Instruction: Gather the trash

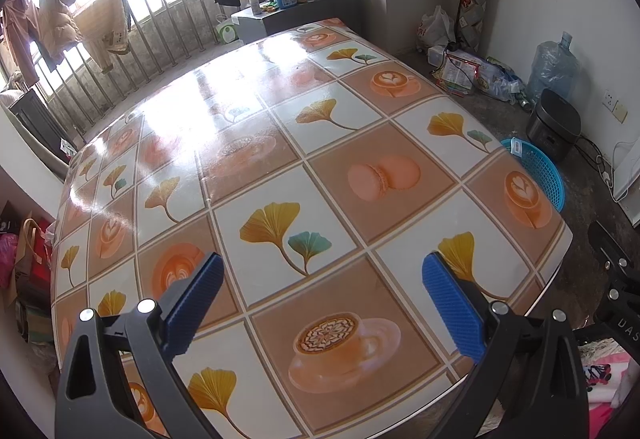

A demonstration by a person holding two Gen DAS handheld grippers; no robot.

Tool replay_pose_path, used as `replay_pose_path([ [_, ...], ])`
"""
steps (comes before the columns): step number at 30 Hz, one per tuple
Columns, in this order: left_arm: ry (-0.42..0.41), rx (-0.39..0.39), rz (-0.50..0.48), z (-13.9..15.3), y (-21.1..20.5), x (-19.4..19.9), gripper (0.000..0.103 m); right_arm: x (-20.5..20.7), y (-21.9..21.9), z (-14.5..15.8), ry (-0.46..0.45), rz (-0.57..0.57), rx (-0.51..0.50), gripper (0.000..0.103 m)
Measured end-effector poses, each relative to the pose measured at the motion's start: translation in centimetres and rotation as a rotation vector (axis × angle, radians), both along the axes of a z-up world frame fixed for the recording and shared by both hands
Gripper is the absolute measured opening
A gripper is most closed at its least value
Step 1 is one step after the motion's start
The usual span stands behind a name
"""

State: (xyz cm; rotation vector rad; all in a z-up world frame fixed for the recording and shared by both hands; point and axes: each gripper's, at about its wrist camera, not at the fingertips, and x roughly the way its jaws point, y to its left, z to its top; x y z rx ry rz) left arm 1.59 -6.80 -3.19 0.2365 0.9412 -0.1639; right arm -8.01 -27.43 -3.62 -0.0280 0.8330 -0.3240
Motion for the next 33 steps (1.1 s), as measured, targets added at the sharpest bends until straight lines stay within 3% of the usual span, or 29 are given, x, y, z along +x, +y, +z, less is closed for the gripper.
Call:
replay_pose_path([
  [33,0.001,0.010,-0.023,-0.21,0.09,0.02,0.097,-0.02,-0.09,0.04,-0.003,-0.001,0.000,0.095],
])
